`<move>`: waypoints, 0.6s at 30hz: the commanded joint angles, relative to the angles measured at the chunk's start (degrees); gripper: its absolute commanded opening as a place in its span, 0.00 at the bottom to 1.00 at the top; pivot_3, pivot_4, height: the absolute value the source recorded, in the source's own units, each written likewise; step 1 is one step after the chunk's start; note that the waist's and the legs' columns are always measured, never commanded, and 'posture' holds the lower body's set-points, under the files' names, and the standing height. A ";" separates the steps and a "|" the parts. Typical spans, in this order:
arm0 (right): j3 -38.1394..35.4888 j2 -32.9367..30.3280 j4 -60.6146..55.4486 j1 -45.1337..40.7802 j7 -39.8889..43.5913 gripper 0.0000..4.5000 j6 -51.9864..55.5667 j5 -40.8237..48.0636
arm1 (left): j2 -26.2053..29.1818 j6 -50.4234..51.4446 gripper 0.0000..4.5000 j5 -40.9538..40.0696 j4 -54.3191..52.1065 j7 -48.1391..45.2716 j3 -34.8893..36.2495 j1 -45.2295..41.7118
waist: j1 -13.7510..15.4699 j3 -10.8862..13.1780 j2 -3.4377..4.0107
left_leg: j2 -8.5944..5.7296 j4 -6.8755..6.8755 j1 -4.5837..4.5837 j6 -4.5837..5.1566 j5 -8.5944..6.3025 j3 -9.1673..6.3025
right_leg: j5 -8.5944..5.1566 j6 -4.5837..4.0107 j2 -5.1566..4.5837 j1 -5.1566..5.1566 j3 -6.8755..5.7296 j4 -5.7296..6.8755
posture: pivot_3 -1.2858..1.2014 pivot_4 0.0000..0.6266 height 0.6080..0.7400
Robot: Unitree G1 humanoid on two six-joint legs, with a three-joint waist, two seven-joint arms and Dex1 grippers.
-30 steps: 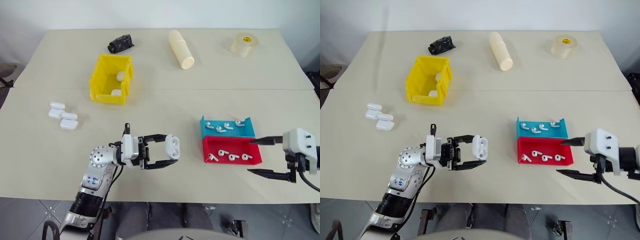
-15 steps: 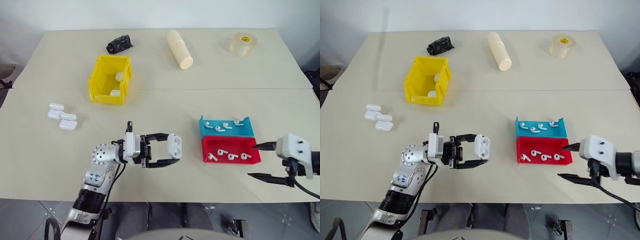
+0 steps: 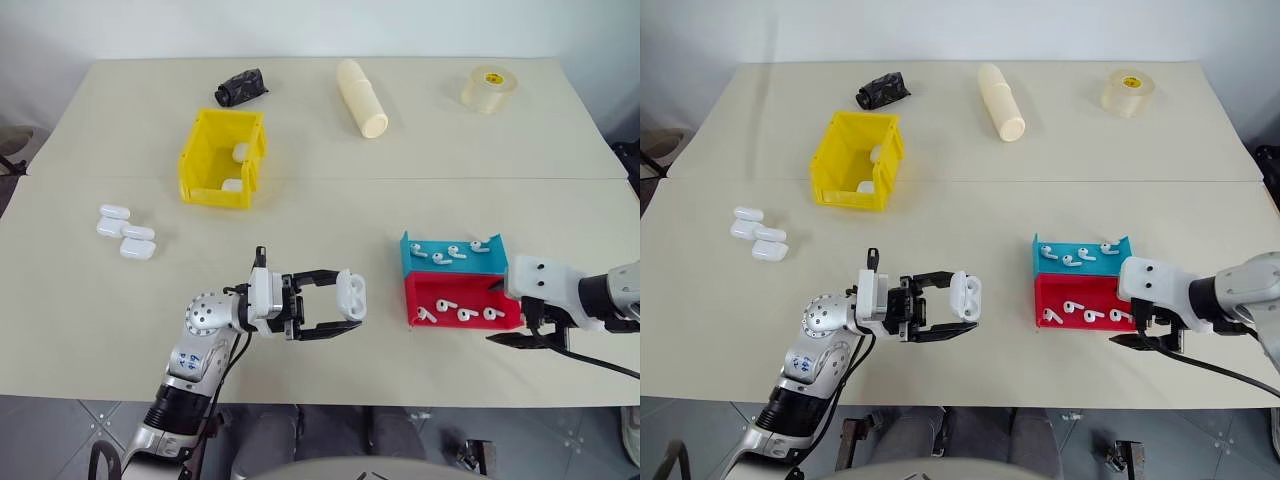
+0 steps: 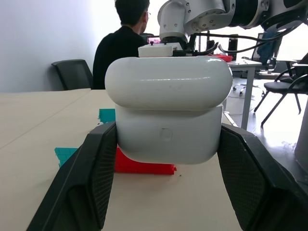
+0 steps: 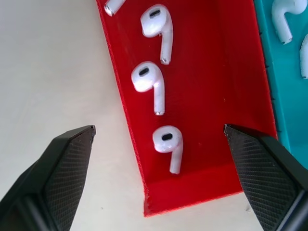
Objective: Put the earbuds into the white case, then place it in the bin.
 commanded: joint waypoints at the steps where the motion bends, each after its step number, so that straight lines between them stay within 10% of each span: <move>1: 1.89 -1.84 -1.94 -1.20 0.16 0.99 0.05 -2.04 | 0.09 0.14 0.61 -0.86 -3.20 0.73 -0.03 0.76 | 0.02 0.00 0.00 | 0.00 0.00 0.00 0.00 0.00 0.00 | 0.00 0.00 0.00 0.00 0.00 0.00 | 0.52 0.24 1.00; 5: 3.48 -2.11 -1.51 -2.00 -0.73 0.95 -1.14 -4.30 | 0.21 0.45 0.61 -0.81 -3.76 1.08 0.06 1.12 | 0.00 0.00 0.00 | -0.01 0.00 -0.01 0.00 0.00 0.01 | 0.00 0.00 -0.01 0.00 0.01 0.00 | 0.52 0.24 1.00; 11: 4.88 -1.22 -2.11 -2.96 -1.18 0.55 -0.81 -5.39 | 0.35 0.86 0.61 -0.90 -4.05 1.24 0.23 1.21 | 0.00 0.00 0.00 | 0.00 0.00 -0.01 0.00 0.00 0.01 | 0.00 0.00 0.00 -0.01 0.00 0.00 | 0.52 0.24 1.00; 18: 6.00 -1.12 -1.59 -3.43 -1.61 0.55 -2.49 -7.53 | 0.58 1.23 0.61 -1.11 -4.09 1.09 0.31 0.98 | -0.01 0.00 0.00 | -0.01 0.00 -0.01 0.00 0.00 0.01 | 0.00 0.00 0.00 -0.02 0.01 0.01 | 0.52 0.24 1.00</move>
